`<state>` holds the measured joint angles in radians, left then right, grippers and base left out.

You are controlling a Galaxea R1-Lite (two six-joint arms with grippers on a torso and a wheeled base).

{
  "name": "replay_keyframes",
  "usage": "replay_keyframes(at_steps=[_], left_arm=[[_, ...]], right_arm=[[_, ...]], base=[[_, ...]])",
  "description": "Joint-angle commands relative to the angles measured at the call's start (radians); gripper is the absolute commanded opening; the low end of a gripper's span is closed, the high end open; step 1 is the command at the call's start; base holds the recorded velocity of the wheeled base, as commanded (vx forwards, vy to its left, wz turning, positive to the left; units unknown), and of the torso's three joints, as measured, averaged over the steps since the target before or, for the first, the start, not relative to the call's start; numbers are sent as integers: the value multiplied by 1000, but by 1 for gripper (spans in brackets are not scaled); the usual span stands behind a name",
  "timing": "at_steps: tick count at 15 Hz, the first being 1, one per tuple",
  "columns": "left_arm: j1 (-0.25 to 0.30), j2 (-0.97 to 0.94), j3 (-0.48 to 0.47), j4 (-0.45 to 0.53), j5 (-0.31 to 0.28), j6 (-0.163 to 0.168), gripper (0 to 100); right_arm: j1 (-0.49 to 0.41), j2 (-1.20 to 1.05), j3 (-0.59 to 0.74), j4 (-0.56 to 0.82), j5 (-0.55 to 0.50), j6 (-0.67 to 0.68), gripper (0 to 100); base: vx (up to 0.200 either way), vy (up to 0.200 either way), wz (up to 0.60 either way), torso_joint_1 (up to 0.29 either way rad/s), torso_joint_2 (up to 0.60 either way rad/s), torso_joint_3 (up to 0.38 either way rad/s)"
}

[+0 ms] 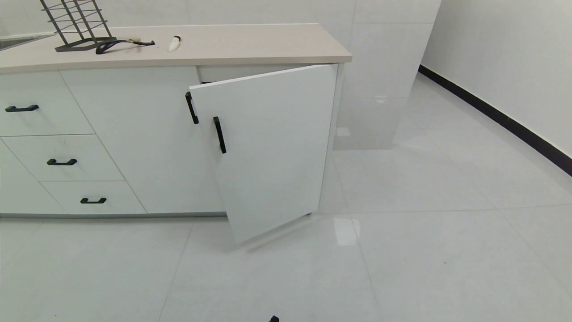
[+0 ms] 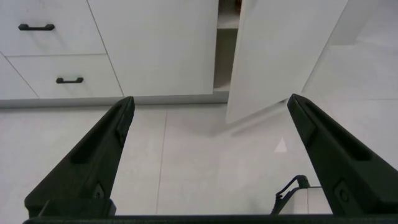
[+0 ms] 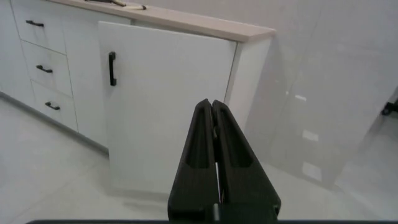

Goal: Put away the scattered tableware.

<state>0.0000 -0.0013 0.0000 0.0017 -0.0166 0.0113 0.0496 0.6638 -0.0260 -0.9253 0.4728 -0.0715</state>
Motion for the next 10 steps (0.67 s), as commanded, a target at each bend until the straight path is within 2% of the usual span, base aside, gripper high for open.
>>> replay_keyframes(at_steps=[1,3,4,5,6,8,10], left_arm=[[0,1,0,0,0,-2,100],[0,1,0,0,0,-1,100],[0,1,0,0,0,-1,100],[0,1,0,0,1,-2,100],[0,1,0,0,0,-2,100],[0,1,0,1,-2,-2,100],[0,1,0,1,-3,-2,100]], right_arm=[[-45,-664,26,625,32,-24,0],[-47,-664,26,674,-3,-17,0],[-48,-664,20,905,-252,44,0],[-48,-664,0,939,-368,30,0],[-50,-664,26,928,-431,29,0],[-48,-664,26,922,-441,41,0],[-48,-664,26,924,-441,58,0]], base=[[0,0,0,0,0,0],[0,0,0,0,0,0],[0,0,0,0,0,0],[0,0,0,0,0,0],[0,0,0,0,0,0],[0,0,0,0,0,0],[200,200,0,-2,0,5]])
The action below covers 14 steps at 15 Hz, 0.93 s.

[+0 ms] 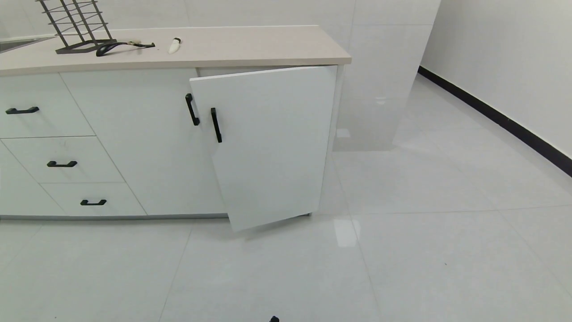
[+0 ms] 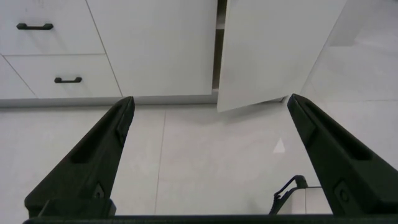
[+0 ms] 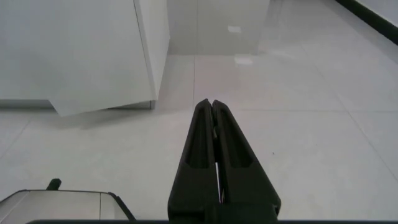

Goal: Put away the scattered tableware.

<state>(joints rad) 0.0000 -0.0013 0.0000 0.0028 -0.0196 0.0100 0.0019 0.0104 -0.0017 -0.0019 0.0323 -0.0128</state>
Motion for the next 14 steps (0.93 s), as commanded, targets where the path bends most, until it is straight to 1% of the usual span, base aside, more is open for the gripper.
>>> replay_keyframes(at_steps=[1,2,11,13,14], left_arm=[[0,1,0,0,1,-1,100],[0,1,0,0,1,-2,100],[0,1,0,0,6,-1,100],[0,1,0,0,7,-1,100],[0,1,0,-1,7,-1,100]], right_arm=[[1,-10,2,0,1,0,0],[1,-10,2,0,1,-1,0],[1,-10,2,0,0,0,0],[1,-10,2,0,0,0,0],[1,-10,2,0,0,0,0]], base=[[200,200,0,-2,-12,2],[200,200,0,2,2,7],[0,200,0,2,2,4],[200,200,0,5,0,5],[200,0,0,-7,2,7]])
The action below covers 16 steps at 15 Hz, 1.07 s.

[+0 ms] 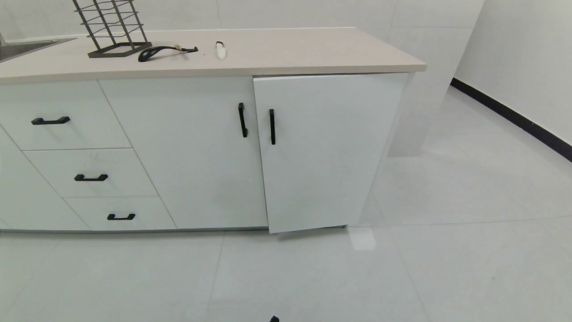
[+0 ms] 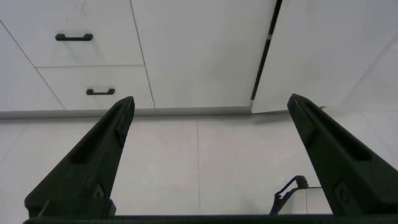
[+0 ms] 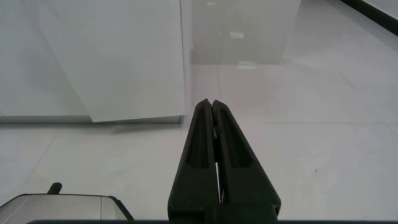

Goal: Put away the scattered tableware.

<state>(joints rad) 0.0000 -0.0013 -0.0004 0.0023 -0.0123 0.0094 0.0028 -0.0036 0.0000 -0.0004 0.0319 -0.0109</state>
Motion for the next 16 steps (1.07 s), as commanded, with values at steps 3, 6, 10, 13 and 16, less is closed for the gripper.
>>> replay_keyframes(at_steps=[3,6,10,13,16], left_arm=[[0,1,0,1,2,0,100],[0,1,0,1,0,0,100],[0,1,0,1,0,0,100],[0,1,0,1,0,1,100],[0,1,0,1,0,1,100]], right_arm=[[0,4,0,-1,0,-1,0],[0,4,0,-1,0,-1,0],[0,4,0,-1,0,-1,0],[0,4,0,-1,0,-1,0],[0,4,0,-1,0,-1,0]], base=[[200,0,0,-1,1,4],[200,0,0,4,6,-1],[100,200,0,4,1,1],[67,200,0,6,1,-1],[200,200,0,-1,-1,5]])
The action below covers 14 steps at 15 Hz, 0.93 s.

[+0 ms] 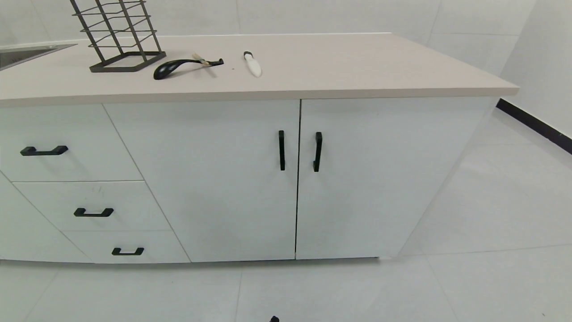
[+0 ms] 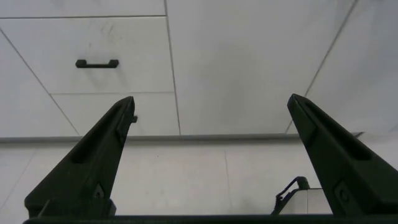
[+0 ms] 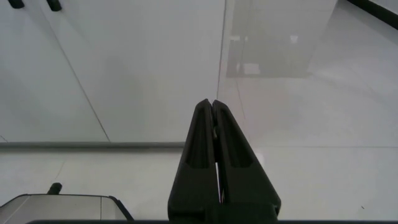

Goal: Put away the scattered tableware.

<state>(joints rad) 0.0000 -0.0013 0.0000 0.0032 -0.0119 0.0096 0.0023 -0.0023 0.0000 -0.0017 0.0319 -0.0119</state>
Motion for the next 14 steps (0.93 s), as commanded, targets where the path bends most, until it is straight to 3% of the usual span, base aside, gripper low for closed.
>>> replay_keyframes(at_steps=[1,8,14], left_arm=[[0,1,0,0,0,0,100],[0,1,0,0,0,0,100],[0,1,0,0,0,1,100]], right_arm=[[1,2,0,0,0,0,0],[1,2,0,0,0,0,0],[1,2,0,0,0,1,0]], base=[[200,200,0,-2,-2,2],[200,200,0,2,2,0],[0,200,0,4,1,2]])
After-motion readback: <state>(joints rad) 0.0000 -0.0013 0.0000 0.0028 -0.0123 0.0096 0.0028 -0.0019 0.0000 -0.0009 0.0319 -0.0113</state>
